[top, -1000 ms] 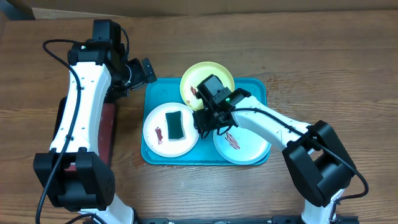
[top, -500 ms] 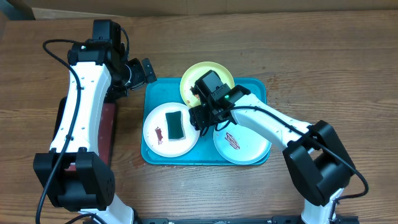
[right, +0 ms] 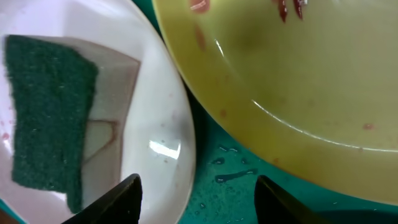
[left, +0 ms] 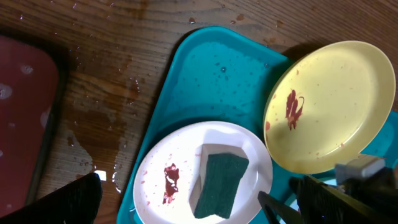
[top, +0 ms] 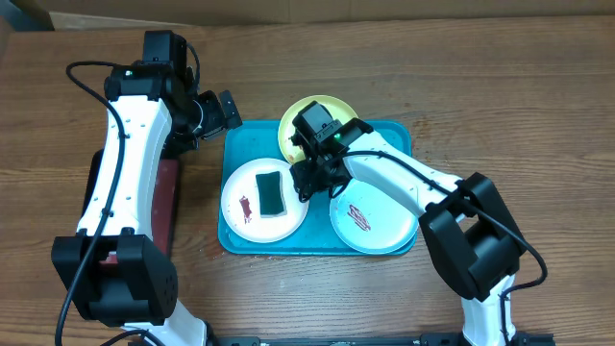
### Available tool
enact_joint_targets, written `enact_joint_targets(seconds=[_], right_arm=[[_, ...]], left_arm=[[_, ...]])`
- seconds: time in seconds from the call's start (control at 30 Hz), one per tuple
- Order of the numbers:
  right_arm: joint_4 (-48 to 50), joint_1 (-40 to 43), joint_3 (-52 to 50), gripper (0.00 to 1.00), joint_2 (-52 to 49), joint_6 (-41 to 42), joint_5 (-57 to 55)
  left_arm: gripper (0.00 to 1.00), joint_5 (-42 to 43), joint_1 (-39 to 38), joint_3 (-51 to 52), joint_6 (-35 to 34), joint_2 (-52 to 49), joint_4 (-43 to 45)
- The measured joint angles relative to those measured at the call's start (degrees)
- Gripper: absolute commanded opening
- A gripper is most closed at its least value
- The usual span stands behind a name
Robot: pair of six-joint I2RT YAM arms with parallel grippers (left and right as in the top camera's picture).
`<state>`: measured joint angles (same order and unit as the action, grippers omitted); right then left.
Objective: Clean dirty plates on tray and stack at the side
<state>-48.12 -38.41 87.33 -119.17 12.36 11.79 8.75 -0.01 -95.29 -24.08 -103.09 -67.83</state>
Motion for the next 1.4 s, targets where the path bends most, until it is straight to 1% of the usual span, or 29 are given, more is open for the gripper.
enact_joint_targets(seconds=[0.03,0.17,0.23,0.3,0.37,0.47,0.67,0.83,1.0,1.07,1.1,1.4], right_arm=[[-0.24,-0.09,0.0,0.54,-0.52,0.0,0.0],[-0.09,-0.46,0.02,0.4,-2.51,-0.11,0.28],[0.37,-0.63,0.07,0.37,-2.6,-0.07,0.42],[0.85,-0.66,0.07,0.31,-2.62,-0.31,0.42],[1.51,-0.7,0.07,0.26,-2.62,-0.04,0.44],[1.84,-0.7,0.07,0.18,-2.62,0.2,0.42],[2.82,-0.7,0.07,0.11,-2.62,1.62,0.44],[2.86,-0.68,0.07,0.09,-2.62,2.23,0.44],[3.08,-0.7,0.07,0.04,-2.62,2.58,0.42],[3.13,-0.68,0.07,0.04,-2.62,2.62,0.42],[3.08,-0.7,0.07,0.04,-2.62,2.6,0.42],[3.48,-0.68,0.07,0.04,-2.62,3.52,0.04]], left_arm=[[0.91,-0.02,0.0,0.0,-0.02,0.0,0.0],[0.9,0.0,0.0,0.0,-0.39,0.0,-0.96],[0.91,0.0,0.0,0.0,-0.37,0.0,-1.88],[0.91,-0.02,-0.24,0.0,-0.22,0.0,-2.91],[0.95,0.07,-0.79,0.0,0.28,0.0,-3.8],[0.97,1.42,-2.23,0.04,1.64,0.0,-4.87],[0.96,4.2,-5.62,2.75,3.28,0.0,-3.87],[0.93,5.11,-6.73,8.0,3.48,-0.07,-2.45],[0.88,6.6,-6.71,13.11,4.0,-0.09,0.37],[0.82,8.04,-6.71,14.86,4.79,-0.09,1.99],[0.76,8.98,-6.71,16.04,5.11,-0.09,2.82],[0.75,10.8,-7.37,22.77,5.84,-0.11,8.98]])
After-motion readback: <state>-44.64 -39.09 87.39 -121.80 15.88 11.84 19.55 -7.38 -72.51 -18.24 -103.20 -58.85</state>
